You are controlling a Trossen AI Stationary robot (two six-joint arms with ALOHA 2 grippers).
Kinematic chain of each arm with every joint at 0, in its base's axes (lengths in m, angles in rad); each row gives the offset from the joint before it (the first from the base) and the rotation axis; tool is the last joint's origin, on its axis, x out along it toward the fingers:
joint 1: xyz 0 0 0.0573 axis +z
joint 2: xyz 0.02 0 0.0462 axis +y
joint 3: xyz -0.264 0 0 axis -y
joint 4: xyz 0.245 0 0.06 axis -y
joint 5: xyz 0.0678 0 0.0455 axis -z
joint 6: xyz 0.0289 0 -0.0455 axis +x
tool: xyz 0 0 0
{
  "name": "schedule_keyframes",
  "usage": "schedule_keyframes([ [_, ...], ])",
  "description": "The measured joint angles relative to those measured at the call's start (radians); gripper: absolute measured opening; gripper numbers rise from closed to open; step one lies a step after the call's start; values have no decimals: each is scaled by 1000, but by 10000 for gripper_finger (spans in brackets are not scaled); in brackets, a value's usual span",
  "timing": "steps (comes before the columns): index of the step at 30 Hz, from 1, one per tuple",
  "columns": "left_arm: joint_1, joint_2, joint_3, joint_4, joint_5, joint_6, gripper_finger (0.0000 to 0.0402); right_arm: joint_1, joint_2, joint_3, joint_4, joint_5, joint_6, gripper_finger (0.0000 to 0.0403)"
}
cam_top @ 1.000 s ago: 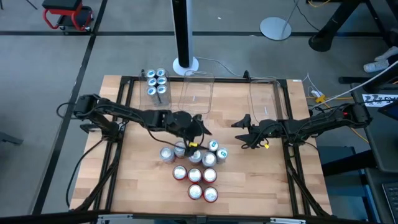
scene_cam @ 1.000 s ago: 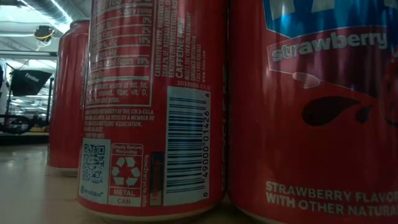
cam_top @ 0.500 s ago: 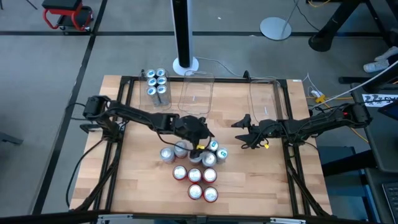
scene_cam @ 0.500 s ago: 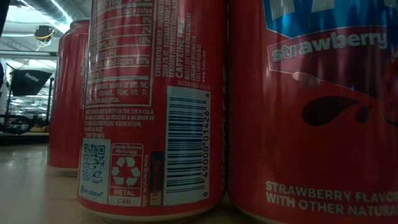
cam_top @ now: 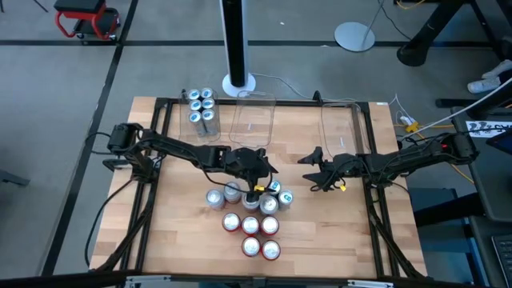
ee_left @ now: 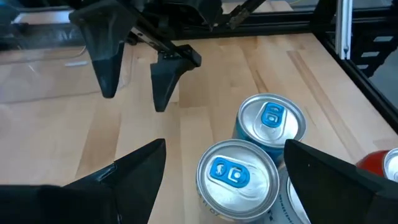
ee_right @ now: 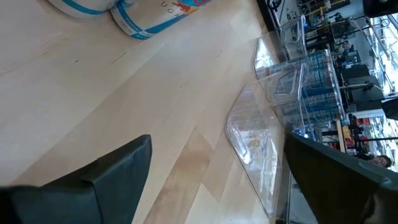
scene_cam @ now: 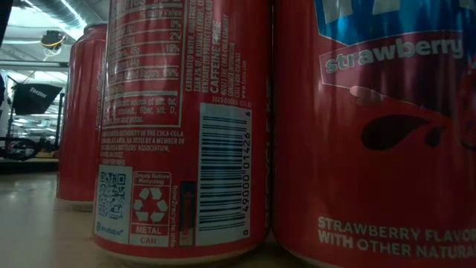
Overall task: Sort soda cans
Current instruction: Put the blue soda can into the left transparent bin
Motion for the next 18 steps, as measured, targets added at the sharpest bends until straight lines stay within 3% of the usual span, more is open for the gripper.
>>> schedule_keyframes([
  [7,-11,0,0,-1,-69,-42,326,0,0,0,0,1,0,366],
  [18,-29,0,-3,-6,-100,-32,397,0,0,0,0,2,0,366],
])
